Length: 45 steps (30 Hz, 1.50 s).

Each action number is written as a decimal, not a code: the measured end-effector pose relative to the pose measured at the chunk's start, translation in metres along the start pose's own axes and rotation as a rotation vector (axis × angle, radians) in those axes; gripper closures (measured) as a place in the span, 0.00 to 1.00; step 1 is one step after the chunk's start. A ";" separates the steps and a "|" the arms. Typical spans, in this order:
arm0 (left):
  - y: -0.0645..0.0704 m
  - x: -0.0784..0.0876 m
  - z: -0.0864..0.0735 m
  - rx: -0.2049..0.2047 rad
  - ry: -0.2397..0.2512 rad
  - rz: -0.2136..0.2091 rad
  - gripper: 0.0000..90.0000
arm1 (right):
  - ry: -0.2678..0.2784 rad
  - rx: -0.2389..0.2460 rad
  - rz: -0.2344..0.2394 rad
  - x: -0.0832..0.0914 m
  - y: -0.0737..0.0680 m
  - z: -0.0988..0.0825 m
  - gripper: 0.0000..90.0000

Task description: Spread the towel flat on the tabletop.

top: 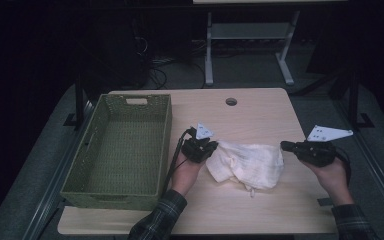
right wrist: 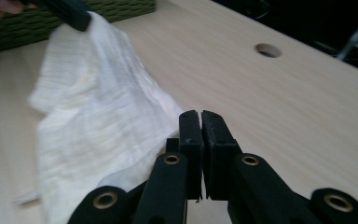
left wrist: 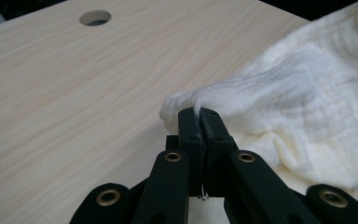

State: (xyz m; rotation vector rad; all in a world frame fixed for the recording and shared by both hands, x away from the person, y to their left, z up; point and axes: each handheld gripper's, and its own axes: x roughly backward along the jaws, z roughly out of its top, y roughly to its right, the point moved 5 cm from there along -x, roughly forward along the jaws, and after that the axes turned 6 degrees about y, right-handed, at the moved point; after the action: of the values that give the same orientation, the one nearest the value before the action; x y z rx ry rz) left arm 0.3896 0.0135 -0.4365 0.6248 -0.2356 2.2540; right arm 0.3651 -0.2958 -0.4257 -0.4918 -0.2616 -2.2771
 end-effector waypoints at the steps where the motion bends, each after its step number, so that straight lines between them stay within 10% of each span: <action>1: 0.000 0.000 0.000 0.000 0.000 0.000 0.98 | 0.000 0.000 0.000 0.000 0.000 0.000 0.97; 18: -0.041 -0.068 0.011 0.029 -0.061 0.098 0.97 | -0.090 -0.042 -0.107 -0.060 0.077 -0.007 0.97; 24: -0.047 -0.081 0.010 0.039 -0.083 0.086 0.81 | -0.133 -0.078 -0.132 -0.078 0.092 -0.016 0.85; 45: 0.000 -0.034 -0.005 0.034 -0.114 -0.123 0.66 | -0.119 -0.101 0.002 -0.050 0.031 -0.008 0.76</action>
State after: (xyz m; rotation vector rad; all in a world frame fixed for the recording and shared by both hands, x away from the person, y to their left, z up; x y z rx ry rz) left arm 0.4077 -0.0064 -0.4575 0.7659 -0.2096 2.1114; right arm 0.4168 -0.2869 -0.4532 -0.6809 -0.2064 -2.2706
